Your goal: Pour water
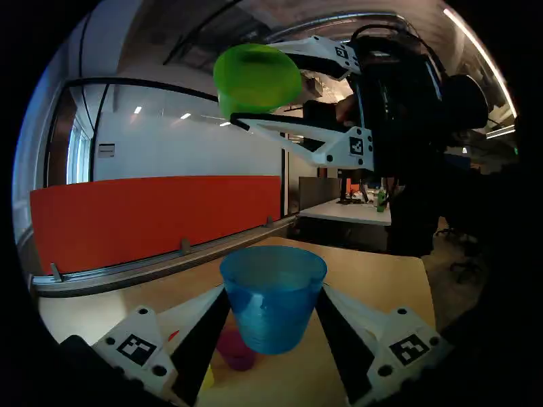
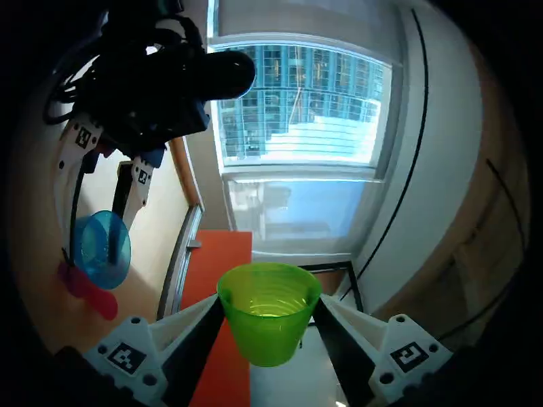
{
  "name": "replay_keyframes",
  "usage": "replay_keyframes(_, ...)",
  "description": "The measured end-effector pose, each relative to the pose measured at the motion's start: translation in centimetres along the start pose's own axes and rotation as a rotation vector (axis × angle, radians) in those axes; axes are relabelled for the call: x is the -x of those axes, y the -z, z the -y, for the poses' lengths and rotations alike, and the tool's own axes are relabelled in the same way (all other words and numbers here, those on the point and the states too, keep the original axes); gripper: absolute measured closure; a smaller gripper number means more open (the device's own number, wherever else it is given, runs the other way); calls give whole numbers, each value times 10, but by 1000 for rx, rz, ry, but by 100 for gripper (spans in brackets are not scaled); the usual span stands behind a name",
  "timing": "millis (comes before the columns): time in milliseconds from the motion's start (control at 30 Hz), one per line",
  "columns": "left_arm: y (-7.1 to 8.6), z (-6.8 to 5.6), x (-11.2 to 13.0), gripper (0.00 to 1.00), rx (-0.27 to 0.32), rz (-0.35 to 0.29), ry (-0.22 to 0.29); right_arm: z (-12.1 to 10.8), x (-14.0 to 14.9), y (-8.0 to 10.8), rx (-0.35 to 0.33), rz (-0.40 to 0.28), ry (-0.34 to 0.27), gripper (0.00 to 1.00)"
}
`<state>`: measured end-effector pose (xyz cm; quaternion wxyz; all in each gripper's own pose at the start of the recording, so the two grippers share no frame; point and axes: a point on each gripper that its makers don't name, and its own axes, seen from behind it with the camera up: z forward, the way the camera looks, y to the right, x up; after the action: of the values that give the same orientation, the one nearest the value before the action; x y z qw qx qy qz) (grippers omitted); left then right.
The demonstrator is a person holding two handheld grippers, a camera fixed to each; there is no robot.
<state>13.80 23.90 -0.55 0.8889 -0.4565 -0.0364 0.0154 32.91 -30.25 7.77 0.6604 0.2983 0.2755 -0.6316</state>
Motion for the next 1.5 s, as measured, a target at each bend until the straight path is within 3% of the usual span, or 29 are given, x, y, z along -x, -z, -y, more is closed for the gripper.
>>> replay_keyframes(200, 0, 0, -1, 18, 1, -2, 0, 4, 5, 3, -4, -3, -128, 12)
replay_keyframes(400, 0, 0, -3, 18, 0, -3, -5, 8, 6, 8, -9, -9, -295, 12)
replay_keyframes(767, 2, 3, -7, 18, -8, -6, -9, 14, -4, 20, -27, -31, -683, 12)
replay_keyframes(1267, 2, 4, -9, 18, -15, -6, -18, 17, -17, 35, -99, -52, -1210, 12)
replay_keyframes(1367, 2, 4, -10, 18, -17, -6, -20, 14, -20, 37, -110, -67, -1288, 12)
replay_keyframes(1500, 2, 4, -10, 18, -18, -5, -22, 15, -16, 40, -108, -59, -1314, 12)
